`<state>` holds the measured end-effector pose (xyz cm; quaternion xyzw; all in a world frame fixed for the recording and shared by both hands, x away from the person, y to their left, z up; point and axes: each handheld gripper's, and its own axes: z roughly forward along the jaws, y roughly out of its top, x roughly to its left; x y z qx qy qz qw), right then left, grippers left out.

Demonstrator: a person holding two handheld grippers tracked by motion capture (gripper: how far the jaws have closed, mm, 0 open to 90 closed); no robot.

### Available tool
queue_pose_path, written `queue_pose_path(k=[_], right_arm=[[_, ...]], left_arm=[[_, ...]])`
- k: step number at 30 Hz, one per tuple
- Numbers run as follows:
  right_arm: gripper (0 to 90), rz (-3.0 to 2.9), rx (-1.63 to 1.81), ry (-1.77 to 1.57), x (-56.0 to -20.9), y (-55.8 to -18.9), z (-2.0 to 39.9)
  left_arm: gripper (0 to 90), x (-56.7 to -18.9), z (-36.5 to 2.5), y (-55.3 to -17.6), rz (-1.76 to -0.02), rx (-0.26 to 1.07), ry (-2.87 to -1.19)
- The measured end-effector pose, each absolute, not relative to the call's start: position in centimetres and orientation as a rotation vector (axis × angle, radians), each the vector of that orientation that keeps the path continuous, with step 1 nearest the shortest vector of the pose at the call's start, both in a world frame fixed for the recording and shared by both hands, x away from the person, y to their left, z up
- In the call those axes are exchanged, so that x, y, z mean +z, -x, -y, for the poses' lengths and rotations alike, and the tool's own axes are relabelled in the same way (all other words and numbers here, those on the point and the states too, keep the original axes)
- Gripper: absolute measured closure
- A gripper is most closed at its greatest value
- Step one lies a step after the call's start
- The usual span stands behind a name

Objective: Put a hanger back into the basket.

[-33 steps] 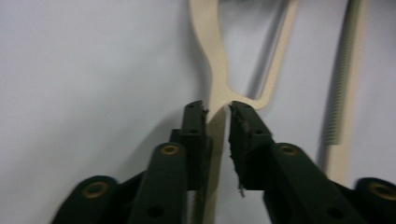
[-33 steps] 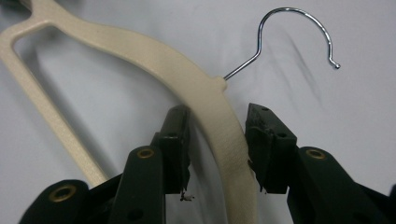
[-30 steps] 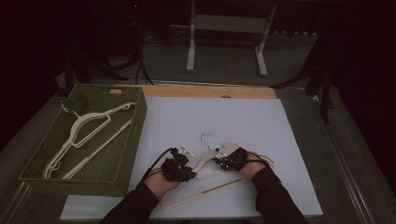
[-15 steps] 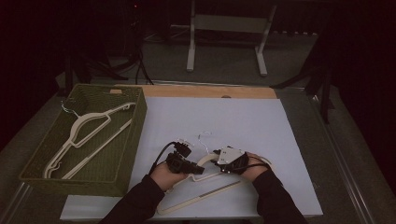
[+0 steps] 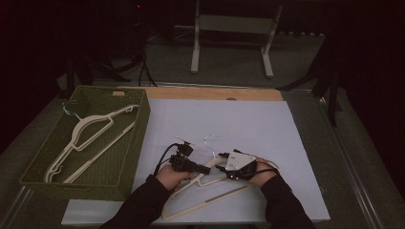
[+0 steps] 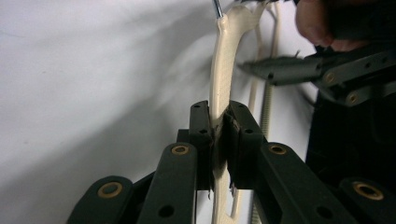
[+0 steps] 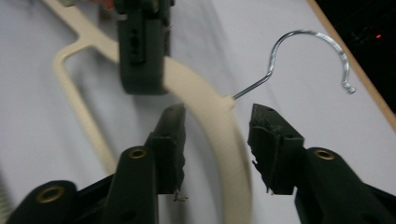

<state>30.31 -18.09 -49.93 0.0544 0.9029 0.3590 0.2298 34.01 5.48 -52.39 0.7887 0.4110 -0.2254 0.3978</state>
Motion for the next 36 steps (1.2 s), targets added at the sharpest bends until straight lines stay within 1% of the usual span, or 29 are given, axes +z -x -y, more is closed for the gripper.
queue_pose_path(k=[4, 7, 14, 22, 26, 27, 30, 32, 34, 36], right_arm=[[48.7, -2.474, 1.033, -0.205, -49.5, -29.8, 19.2], [44.8, -2.432, 1.173, -0.324, -48.7, -29.4, 20.8], [44.2, -2.243, 1.455, -0.592, -47.4, -28.1, 24.8], [42.9, -2.098, 1.529, -0.738, -46.9, -26.5, 28.1], [40.6, -2.065, 1.53, -0.793, -47.1, -26.1, 29.1], [38.5, -2.054, 1.539, -0.809, -47.1, -26.1, 29.4], [36.6, -2.036, 1.569, -0.856, -47.2, -26.1, 30.0], [31.7, -2.017, 1.595, -0.894, -47.3, -26.2, 30.3], [29.0, -2.002, 1.625, -0.935, -47.4, -26.3, 30.6], [23.7, -2.002, 1.646, -0.97, -47.6, -26.4, 30.8]], left_arm=[[83.9, -52.1, -5.7, -34.0, -1.027, -0.582, -1.973], [84.6, -51.8, -5.9, -33.8, -1.009, -0.576, -1.962], [87.1, -50.7, -5.7, -33.2, -0.954, -0.597, -1.92], [87.7, -49.0, -6.1, -32.6, -0.91, -0.504, -1.892], [87.7, -47.4, -6.7, -32.2, -0.874, -0.456, -1.865], [87.7, -46.6, -6.9, -32.1, -0.853, -0.442, -1.86], [87.6, -44.5, -7.8, -31.8, -0.813, -0.392, -1.849], [87.6, -43.0, -8.6, -31.7, -0.794, -0.362, -1.836], [87.6, -41.7, -9.6, -31.6, -0.786, -0.34, -1.818], [87.6, -40.2, -10.9, -31.4, -0.783, -0.297, -1.799]])
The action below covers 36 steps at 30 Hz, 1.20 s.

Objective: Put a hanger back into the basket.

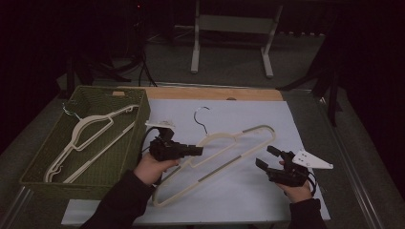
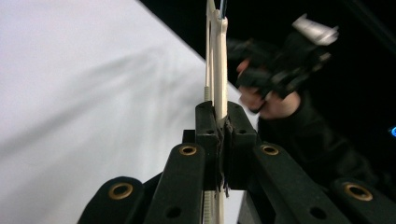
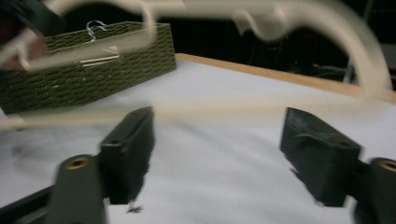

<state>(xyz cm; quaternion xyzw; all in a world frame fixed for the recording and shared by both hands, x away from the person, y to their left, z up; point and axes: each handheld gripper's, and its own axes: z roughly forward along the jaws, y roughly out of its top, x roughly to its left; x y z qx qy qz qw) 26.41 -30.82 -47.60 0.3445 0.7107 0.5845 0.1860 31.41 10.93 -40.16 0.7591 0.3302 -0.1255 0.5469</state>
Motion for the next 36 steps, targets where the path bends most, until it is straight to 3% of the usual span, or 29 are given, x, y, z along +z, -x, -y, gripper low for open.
queue_pose_path(k=[3, 13, 24, 36], right_arm=[[20.2, -2.006, 1.644, -1.0, -47.9, -26.6, 30.9], [21.4, -2.04, 1.623, -0.985, -48.5, -26.7, 30.6], [22.3, -2.058, 1.605, -0.989, -48.8, -26.8, 30.3], [22.5, -2.075, 1.586, -0.992, -49.0, -26.9, 30.2]], left_arm=[[87.6, -38.3, -13.2, -31.1, -0.791, -0.247, -1.769], [87.6, -33.1, -23.4, -29.3, -0.872, 0.012, -1.678], [87.6, -33.7, -35.1, -29.3, -1.013, 0.196, -1.588], [87.6, -34.4, -41.4, -31.7, -1.081, 0.274, -1.606]])
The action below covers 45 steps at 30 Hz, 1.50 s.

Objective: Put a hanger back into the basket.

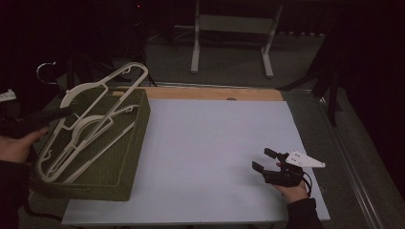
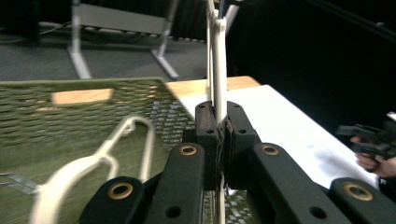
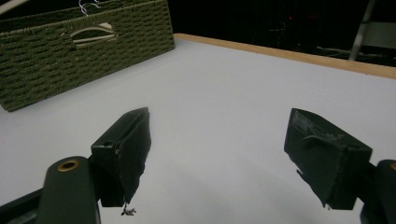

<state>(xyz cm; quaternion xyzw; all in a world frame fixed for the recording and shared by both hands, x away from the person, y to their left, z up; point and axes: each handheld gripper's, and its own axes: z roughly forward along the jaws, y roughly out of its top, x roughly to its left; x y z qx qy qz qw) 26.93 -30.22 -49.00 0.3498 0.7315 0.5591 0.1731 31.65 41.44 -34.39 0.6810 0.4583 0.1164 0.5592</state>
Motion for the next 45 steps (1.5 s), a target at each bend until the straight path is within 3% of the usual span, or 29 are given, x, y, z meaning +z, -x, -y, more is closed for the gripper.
queue_pose_path(k=[9, 19, 37, 45], right_arm=[[22.7, -2.084, 1.579, -0.988, -49.1, -26.9, 30.3], [22.7, -2.082, 1.573, -0.992, -49.0, -26.9, 30.3], [22.7, -2.086, 1.567, -0.992, -49.1, -27.0, 30.2], [22.7, -2.092, 1.564, -0.987, -49.1, -27.0, 30.1]], left_arm=[[87.5, -36.2, -43.4, -33.4, -1.099, 0.282, -1.675], [87.4, -39.4, -44.6, -34.1, -1.179, 0.135, -1.733], [86.6, -41.9, -43.3, -35.6, -1.245, -0.014, -1.835], [84.5, -43.0, -41.2, -36.5, -1.363, 0.043, -1.988]])
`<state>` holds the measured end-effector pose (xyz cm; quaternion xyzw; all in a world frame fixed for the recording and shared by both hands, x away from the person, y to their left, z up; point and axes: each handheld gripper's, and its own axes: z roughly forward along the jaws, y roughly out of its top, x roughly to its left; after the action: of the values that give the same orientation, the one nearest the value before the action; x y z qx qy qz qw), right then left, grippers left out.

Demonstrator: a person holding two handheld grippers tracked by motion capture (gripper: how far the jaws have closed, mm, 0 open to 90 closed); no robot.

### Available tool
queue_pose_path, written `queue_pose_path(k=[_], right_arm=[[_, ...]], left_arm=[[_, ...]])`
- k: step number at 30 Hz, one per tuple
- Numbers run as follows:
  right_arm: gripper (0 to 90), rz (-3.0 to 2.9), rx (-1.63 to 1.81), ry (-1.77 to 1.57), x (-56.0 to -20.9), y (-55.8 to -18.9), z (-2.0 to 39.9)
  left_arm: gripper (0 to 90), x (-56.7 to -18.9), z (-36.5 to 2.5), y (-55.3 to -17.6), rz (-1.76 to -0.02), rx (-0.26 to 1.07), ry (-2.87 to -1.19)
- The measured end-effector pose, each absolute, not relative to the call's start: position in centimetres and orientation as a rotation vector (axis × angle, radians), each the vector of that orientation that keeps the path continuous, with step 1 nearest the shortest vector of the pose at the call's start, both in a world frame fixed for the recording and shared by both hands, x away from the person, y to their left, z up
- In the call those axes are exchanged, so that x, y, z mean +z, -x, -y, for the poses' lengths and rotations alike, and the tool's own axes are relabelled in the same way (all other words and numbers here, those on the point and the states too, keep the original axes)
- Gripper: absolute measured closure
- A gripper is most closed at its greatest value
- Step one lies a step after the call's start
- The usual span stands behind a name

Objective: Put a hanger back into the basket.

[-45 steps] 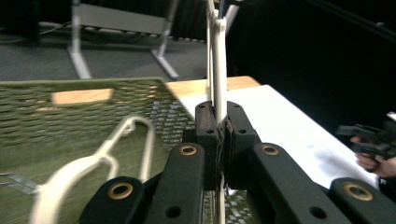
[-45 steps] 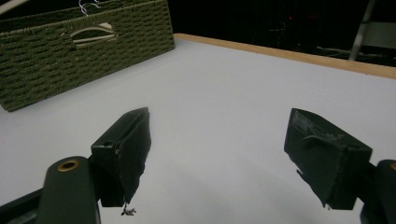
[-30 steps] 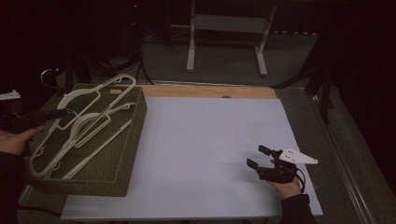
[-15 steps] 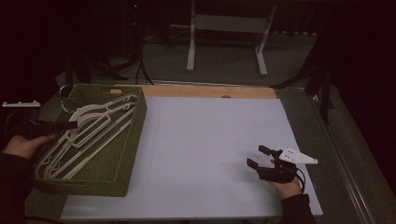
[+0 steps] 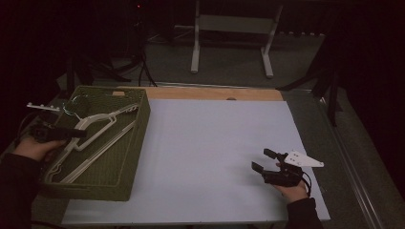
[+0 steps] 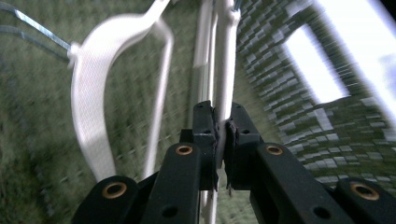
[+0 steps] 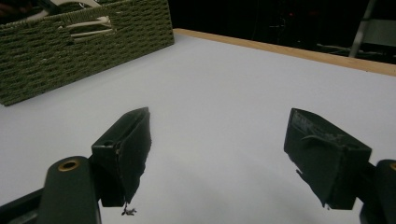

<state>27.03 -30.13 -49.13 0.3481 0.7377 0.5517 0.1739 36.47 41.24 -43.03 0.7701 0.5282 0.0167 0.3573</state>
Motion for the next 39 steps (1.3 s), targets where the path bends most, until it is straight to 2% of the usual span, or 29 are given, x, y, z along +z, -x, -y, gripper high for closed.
queue_pose_path(k=[3, 4, 6, 7, 9, 10, 12, 13, 15, 17, 19, 26, 27, 34, 36, 39], right_arm=[[22.7, -2.089, 1.569, -0.992, -49.1, -27.0, 30.2], [22.7, -2.088, 1.568, -0.993, -49.1, -27.0, 30.2], [22.7, -2.089, 1.57, -0.993, -49.1, -27.0, 30.2], [22.7, -2.089, 1.571, -0.992, -49.1, -27.0, 30.2], [22.6, -2.089, 1.573, -0.993, -49.1, -27.0, 30.2], [22.6, -2.09, 1.573, -0.994, -49.1, -27.0, 30.2], [22.6, -2.092, 1.571, -0.988, -49.1, -27.0, 30.1], [22.6, -2.093, 1.568, -0.988, -49.1, -27.0, 30.1], [22.6, -2.098, 1.565, -0.989, -49.2, -27.0, 30.0], [22.6, -2.097, 1.566, -0.989, -49.2, -27.0, 30.0], [22.6, -2.094, 1.565, -0.989, -49.2, -27.0, 30.0], [19.3, -2.081, 1.553, -1.023, -49.2, -27.1, 30.1], [17.5, -2.068, 1.542, -1.04, -49.2, -27.1, 30.2], [13.7, -1.99, 1.488, -1.133, -48.9, -27.0, 30.5], [12.0, -1.953, 1.451, -1.168, -48.9, -27.0, 30.6], [12.0, -1.904, 1.401, -1.224, -48.9, -26.9, 30.8]], left_arm=[[61.7, -42.7, -41.2, -36.7, -1.47, 0.132, -1.951], [57.3, -42.5, -41.0, -36.6, -1.473, 0.179, -1.958], [48.6, -41.6, -41.2, -36.3, -1.545, 0.272, -1.868], [46.1, -41.0, -41.3, -36.1, -1.579, 0.364, -1.815], [37.4, -39.7, -41.2, -35.4, -1.559, 0.485, -1.749], [27.3, -39.2, -41.0, -35.1, -1.571, 0.562, -1.729], [21.1, -38.4, -40.8, -34.5, -1.508, 0.57, -1.699], [15.1, -38.0, -40.4, -34.1, -1.482, 0.602, -1.69], [14.4, -37.2, -39.4, -33.0, -1.404, 0.644, -1.651], [7.1, -36.5, -38.4, -31.8, -1.352, 0.688, -1.591], [5.1, -36.0, -37.3, -30.4, -1.309, 0.723, -1.537], [4.9, -36.3, -34.3, -26.2, -1.221, 0.742, -1.459], [4.5, -36.6, -33.6, -25.9, -1.225, 0.713, -1.488], [2.9, -38.7, -28.1, -23.3, -1.194, 0.726, -1.502], [2.9, -39.2, -26.6, -23.0, -1.175, 0.67, -1.509], [2.9, -40.2, -24.3, -23.0, -1.141, 0.678, -1.555]])
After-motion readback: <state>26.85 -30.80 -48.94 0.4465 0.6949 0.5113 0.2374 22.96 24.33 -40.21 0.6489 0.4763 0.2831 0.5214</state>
